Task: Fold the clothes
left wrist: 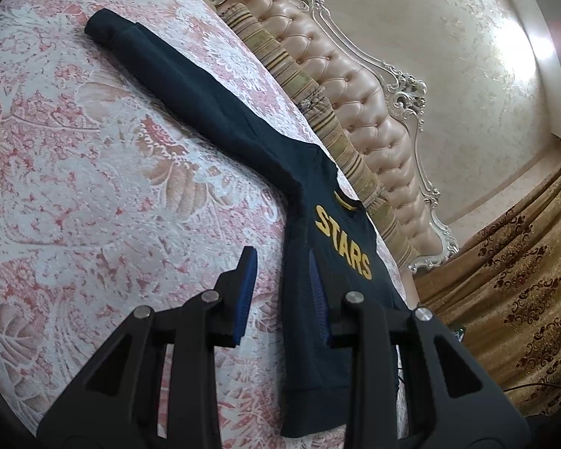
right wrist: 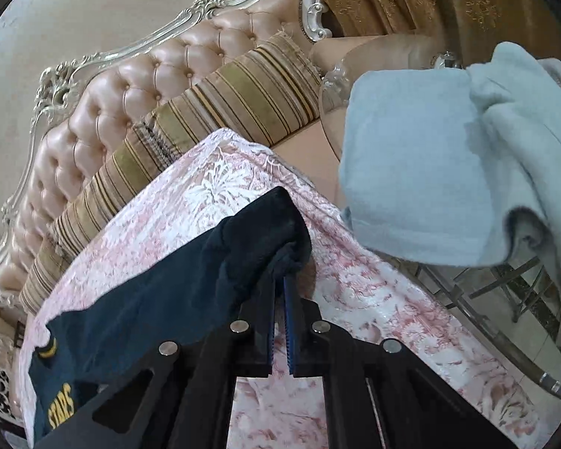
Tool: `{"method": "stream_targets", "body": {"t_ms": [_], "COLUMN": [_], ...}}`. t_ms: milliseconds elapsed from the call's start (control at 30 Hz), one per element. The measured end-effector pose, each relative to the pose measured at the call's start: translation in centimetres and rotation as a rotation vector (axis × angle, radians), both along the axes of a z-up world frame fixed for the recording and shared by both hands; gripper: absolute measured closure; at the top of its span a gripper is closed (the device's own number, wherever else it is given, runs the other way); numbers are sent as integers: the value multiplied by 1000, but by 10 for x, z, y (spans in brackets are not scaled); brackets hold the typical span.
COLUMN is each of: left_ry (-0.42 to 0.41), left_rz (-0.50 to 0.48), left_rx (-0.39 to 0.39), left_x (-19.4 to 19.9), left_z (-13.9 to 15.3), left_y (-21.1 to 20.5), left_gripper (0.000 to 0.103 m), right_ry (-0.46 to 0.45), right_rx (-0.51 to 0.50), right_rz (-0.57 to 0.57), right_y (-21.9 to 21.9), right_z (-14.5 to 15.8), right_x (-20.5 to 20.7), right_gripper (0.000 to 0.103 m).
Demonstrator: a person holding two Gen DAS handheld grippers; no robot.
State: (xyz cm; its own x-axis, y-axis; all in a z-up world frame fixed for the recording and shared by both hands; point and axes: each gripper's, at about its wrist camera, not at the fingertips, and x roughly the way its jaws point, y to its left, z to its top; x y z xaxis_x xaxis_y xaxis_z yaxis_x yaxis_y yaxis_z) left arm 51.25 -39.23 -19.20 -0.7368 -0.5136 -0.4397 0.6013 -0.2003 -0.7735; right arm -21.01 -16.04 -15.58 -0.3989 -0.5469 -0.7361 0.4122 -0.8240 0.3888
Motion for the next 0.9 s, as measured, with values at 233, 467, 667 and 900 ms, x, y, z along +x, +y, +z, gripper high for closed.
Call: {"method": "stream_targets", "body": {"t_ms": [233,467,667,900], "left_ry": [-3,7,-2,-78], "left_rz": [0,-1,-54,-276], "left_rx": [-19,-22,-21,-6], "left_x": [9,11,1,-40], "left_z": [6,6,2,-20], "left_y": [9,10,18,52], "left_gripper": [71,68,55,55], "right_ry": [52,204,227,39], "right_rx": [134,332,302,118], "right_rz": [65,135,292,863], "right_y": [-10,-21,11,32], "right_z": [-14,-7,21,19], "right_x": [-8,13,75,217], "right_gripper": [99,93,67,47]}}
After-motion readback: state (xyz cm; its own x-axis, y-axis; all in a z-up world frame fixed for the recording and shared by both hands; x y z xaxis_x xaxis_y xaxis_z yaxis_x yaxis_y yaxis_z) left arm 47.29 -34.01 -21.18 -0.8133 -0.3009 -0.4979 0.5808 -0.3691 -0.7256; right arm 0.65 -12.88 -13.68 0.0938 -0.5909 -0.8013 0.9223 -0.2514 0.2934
